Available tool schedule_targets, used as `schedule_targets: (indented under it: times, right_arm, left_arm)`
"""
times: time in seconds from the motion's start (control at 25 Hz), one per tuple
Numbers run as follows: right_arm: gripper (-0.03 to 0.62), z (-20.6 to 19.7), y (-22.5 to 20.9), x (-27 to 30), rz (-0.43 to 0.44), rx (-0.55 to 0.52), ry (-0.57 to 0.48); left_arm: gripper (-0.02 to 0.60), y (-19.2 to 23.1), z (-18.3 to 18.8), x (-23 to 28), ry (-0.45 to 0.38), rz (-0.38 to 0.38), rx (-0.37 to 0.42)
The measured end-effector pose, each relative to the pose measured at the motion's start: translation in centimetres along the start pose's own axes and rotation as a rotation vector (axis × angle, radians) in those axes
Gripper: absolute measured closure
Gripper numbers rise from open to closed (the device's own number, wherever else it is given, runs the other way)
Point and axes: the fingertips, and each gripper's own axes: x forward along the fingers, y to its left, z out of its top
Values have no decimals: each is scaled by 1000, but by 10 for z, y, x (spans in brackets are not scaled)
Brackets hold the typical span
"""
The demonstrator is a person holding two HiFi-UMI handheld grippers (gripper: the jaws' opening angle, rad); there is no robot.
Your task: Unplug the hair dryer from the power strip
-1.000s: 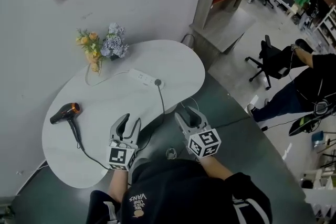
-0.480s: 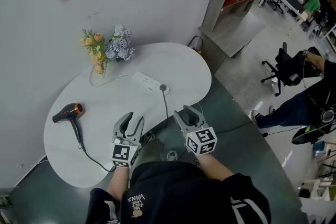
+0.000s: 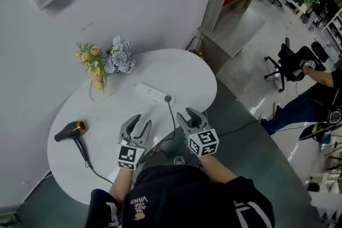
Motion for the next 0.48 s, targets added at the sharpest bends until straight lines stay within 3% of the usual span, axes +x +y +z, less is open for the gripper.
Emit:
schedule_targets:
  times: [0.48]
  right_arm:
    - [428, -15, -23, 54, -34, -18, 79]
  left_arm:
    - [420, 26, -15, 52, 74, -77, 66]
